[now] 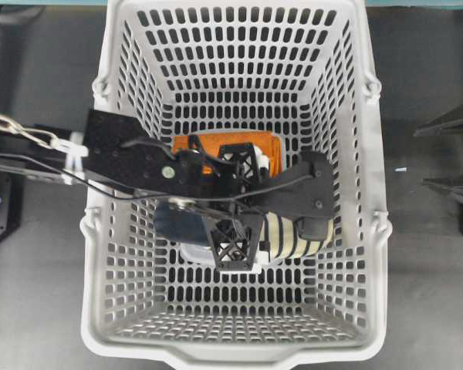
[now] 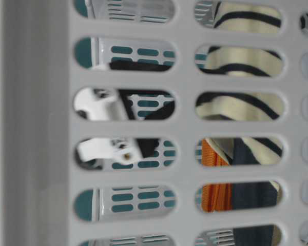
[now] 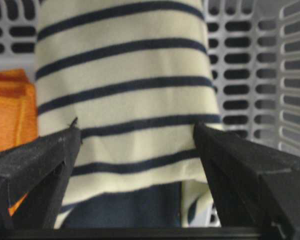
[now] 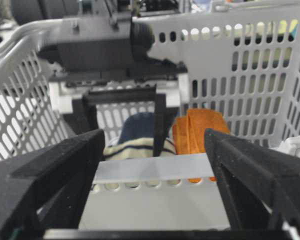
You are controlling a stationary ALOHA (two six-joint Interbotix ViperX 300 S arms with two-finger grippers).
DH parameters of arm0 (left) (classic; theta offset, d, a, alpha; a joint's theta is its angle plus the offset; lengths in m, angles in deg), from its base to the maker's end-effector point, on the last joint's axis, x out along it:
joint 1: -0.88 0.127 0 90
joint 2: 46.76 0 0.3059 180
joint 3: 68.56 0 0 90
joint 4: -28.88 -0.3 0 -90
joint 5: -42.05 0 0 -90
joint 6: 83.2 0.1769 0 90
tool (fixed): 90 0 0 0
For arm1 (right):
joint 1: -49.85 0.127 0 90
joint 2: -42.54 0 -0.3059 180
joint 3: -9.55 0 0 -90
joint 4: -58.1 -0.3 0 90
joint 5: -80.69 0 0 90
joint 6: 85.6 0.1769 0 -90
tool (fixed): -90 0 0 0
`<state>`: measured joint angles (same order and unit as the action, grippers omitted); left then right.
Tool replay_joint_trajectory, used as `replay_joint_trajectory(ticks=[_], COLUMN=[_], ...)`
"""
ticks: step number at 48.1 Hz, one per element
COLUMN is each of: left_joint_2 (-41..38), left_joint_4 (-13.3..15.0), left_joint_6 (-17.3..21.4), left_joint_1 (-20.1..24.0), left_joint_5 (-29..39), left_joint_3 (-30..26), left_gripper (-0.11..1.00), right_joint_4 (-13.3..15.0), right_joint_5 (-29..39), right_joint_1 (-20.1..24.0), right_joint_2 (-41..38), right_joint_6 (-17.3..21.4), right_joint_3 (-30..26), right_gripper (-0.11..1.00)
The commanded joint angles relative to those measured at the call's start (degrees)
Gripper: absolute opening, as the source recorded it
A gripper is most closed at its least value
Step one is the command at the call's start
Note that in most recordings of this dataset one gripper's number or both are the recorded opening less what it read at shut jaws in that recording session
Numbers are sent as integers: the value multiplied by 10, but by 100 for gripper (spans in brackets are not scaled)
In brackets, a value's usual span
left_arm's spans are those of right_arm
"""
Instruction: Pick up the slipper from the shopping basket with the left arm.
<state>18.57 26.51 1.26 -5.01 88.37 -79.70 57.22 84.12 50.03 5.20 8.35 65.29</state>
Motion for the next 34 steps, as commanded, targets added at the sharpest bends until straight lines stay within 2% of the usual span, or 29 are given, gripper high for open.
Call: replay_joint_trajectory(ticks=[1, 12, 16, 20, 30, 32, 34], left_joint_2=[-10, -25, -25, -23, -5, 2, 9], left_joint_4=[-2, -3, -3, -2, -2, -3, -3], left_joint_6=[2, 3, 3, 3, 11, 11, 12], left_joint_1=[-1, -1, 0, -2, -3, -3, -3], left_joint_5=[0, 1, 1, 4, 33, 41, 52], left_joint_3=[-4, 2, 6, 10, -14, -24, -36], left_gripper=[91, 90, 83, 67, 12, 6, 6], right_joint_4=[-2, -3, -3, -3, -2, -2, -2], right_joint_5=[-2, -2, -2, -2, -2, -2, -2], right_joint_1=[1, 1, 1, 1, 2, 2, 1], right_joint_2=[-4, -4, -4, -4, -4, -4, -4], right_joint_6=[-1, -1, -1, -1, -1, -1, -1], right_joint_3=[-8, -4, -4, -4, -4, -4, -4], right_gripper=[77, 77, 77, 77, 76, 76, 76])
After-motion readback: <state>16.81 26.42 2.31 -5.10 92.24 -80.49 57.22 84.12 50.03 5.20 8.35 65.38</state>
